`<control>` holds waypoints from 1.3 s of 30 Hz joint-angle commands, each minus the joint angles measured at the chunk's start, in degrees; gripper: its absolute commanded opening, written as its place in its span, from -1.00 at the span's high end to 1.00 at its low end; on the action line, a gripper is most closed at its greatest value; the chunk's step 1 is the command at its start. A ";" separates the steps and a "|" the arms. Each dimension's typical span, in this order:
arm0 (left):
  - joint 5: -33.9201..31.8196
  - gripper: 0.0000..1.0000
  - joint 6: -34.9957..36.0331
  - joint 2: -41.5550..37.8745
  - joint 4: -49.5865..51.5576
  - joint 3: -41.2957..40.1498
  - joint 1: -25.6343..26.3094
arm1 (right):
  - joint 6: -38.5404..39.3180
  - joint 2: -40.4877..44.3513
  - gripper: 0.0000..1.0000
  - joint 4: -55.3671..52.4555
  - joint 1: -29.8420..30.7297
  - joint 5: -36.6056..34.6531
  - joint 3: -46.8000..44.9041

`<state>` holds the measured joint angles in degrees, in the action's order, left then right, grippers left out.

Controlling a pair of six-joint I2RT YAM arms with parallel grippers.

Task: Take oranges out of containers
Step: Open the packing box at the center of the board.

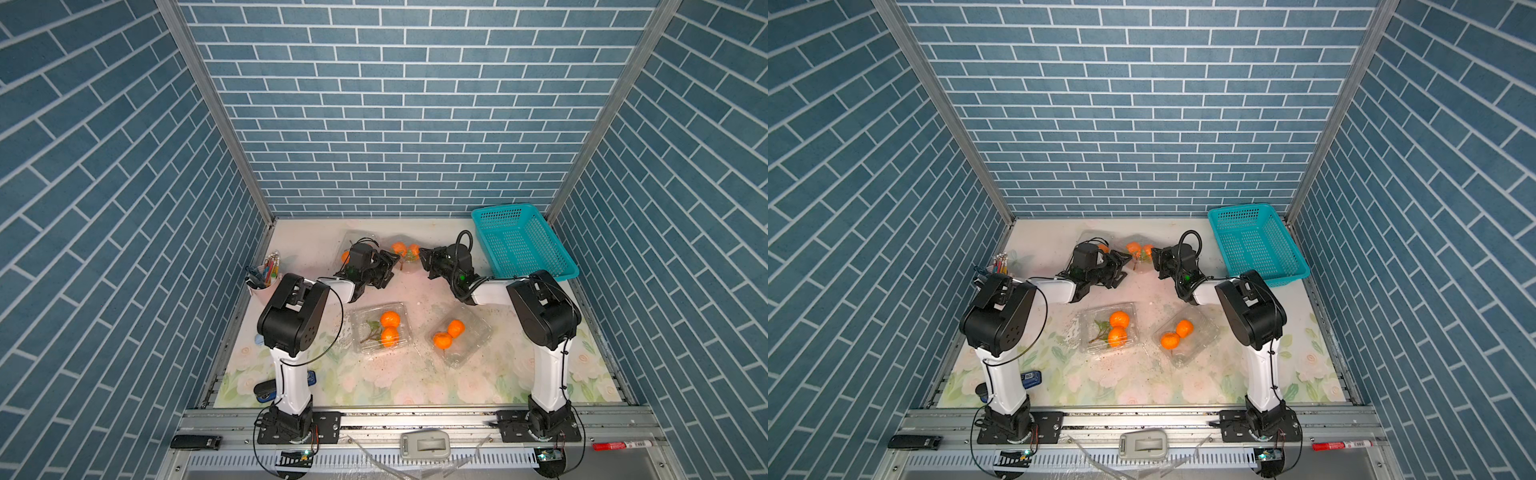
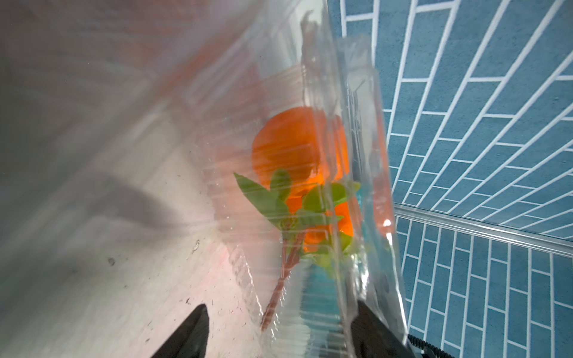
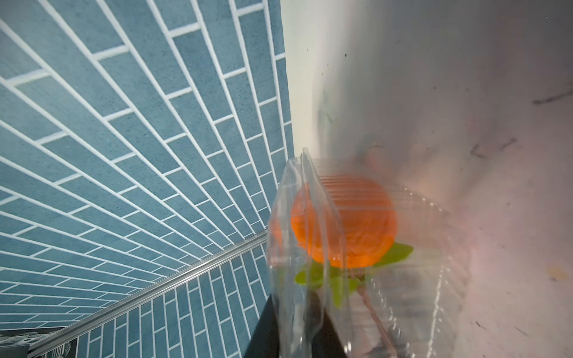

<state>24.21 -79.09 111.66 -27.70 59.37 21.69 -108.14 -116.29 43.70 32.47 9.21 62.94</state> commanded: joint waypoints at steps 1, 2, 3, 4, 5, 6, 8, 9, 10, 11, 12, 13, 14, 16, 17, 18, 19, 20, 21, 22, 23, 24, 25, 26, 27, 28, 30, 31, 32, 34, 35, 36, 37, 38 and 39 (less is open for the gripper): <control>0.31 -0.46 0.59 0.84 0.41 -0.70 0.98 | -1.40 -0.25 0.63 2.29 1.63 2.08 0.89; 0.28 -0.46 0.57 0.76 0.52 -0.80 0.99 | -1.29 -0.30 0.63 2.63 1.76 2.06 0.79; 0.15 -0.46 0.60 0.75 0.59 -0.95 1.01 | -1.20 -0.41 0.63 3.31 1.83 2.27 0.72; 0.07 -0.46 0.56 0.84 0.54 -1.00 1.03 | -1.28 -0.67 0.61 3.98 1.90 2.59 0.84; 0.11 -0.46 0.59 0.85 0.53 -1.01 1.00 | -1.29 -0.86 0.60 4.52 1.98 2.89 0.83; 0.08 -0.46 0.55 0.92 0.54 -0.93 1.07 | -1.31 -0.95 0.58 4.91 2.15 3.08 0.84; 0.14 -0.46 0.54 1.06 0.72 -0.71 1.23 | -1.34 -0.87 0.54 5.14 2.49 3.44 0.74; 0.09 -0.46 0.58 1.15 0.84 -0.59 1.31 | -1.30 -0.87 0.52 5.36 2.67 3.44 0.58; 0.11 -0.46 0.53 1.27 0.92 -0.49 1.40 | -1.31 -0.95 0.51 5.56 2.82 3.44 0.49; 0.13 -0.46 0.55 1.36 1.03 -0.40 1.47 | -1.29 -0.96 0.50 5.77 2.94 3.44 0.47; 0.09 -0.46 0.60 1.37 1.11 -0.24 1.52 | -1.36 -0.96 0.50 5.78 3.03 3.38 0.40; 0.11 -0.46 0.65 1.45 1.37 -0.13 1.62 | -1.46 -0.96 0.50 5.78 3.12 3.28 0.36; 0.07 -0.46 0.69 1.46 1.58 -0.01 1.68 | -1.54 -0.95 0.50 5.77 3.21 3.20 0.42; 0.06 -0.46 0.80 1.46 1.95 0.12 1.77 | -1.64 -0.82 0.50 5.65 3.43 3.09 0.68; -0.03 -0.46 0.83 1.54 1.98 0.13 1.90 | -1.70 -0.74 0.50 5.42 3.52 2.96 0.76; 0.03 -0.45 0.91 1.55 2.04 0.18 1.95 | -1.80 -0.62 0.50 5.21 3.65 2.85 0.78; -0.11 -0.45 0.95 1.55 2.10 0.13 2.15 | -2.13 -0.44 0.50 5.09 3.78 2.56 0.74; -0.07 -0.46 0.92 1.59 2.23 0.17 2.26 | -2.61 -0.26 0.51 5.12 3.96 2.16 0.55; -0.15 -0.46 0.95 1.63 2.43 0.21 2.38 | -3.09 -0.10 0.51 5.38 4.08 1.64 0.33; -0.18 -0.45 1.09 1.71 2.57 0.28 2.56 | -3.51 0.13 0.51 5.53 4.24 1.07 0.10; -0.23 -0.46 1.21 1.72 2.74 0.22 2.72 | -3.70 0.42 0.51 5.56 4.35 0.62 -0.11; -0.23 -0.45 1.15 1.72 2.72 0.22 2.79 | -4.06 0.68 0.52 5.53 4.49 0.17 -0.29; -0.39 -0.45 1.15 1.70 2.74 0.13 2.89 | -4.48 0.95 0.52 5.61 4.61 -0.42 -0.65; -0.51 -0.45 1.19 1.72 2.79 0.13 3.06 | -4.83 1.14 0.52 5.69 4.68 -0.79 -0.86; -0.55 -0.45 1.15 1.72 2.82 0.04 3.12 | -5.14 1.37 0.52 5.76 4.79 -1.18 -1.07; -0.64 -0.45 1.16 1.72 2.75 0.04 3.29 | -5.32 1.62 0.52 5.83 4.82 -1.70 -1.31; -0.81 -0.45 1.15 1.55 2.98 -0.05 3.53 | -5.79 2.02 0.52 6.02 5.05 -2.72 -1.89; -0.91 -0.45 1.14 1.50 3.00 -0.05 3.67 | -6.39 2.03 0.52 6.17 5.14 -3.28 -2.16; -0.98 -0.45 1.14 1.54 3.04 -0.04 3.85 | -7.04 1.95 0.52 6.58 5.27 -3.76 -2.50; -1.10 -0.45 1.25 1.58 3.09 -0.14 4.26 | -8.11 1.69 0.52 8.09 5.72 -5.43 -3.01; -1.14 -0.45 1.28 1.55 3.16 -0.09 4.37 | -8.27 1.68 0.52 8.21 5.93 -5.70 -3.11; -1.15 -0.45 1.33 1.61 3.25 0.00 4.51 | -8.32 1.72 0.52 8.24 6.10 -5.95 -3.13; -1.24 -0.45 1.37 1.63 3.29 -0.13 4.67 | -8.32 1.64 0.52 8.53 6.35 -6.26 -3.09; -1.27 -0.45 1.39 1.63 3.19 -0.21 4.79 | -8.40 1.59 0.52 8.81 6.47 -6.68 -3.25; -1.35 -0.45 1.36 1.59 3.19 -0.35 4.86 | -8.41 1.59 0.53 9.27 6.58 -7.00 -3.29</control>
<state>19.05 -79.09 112.20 -26.11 59.20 23.66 -112.73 -116.36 48.23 36.80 2.37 59.59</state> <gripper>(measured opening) 0.725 0.239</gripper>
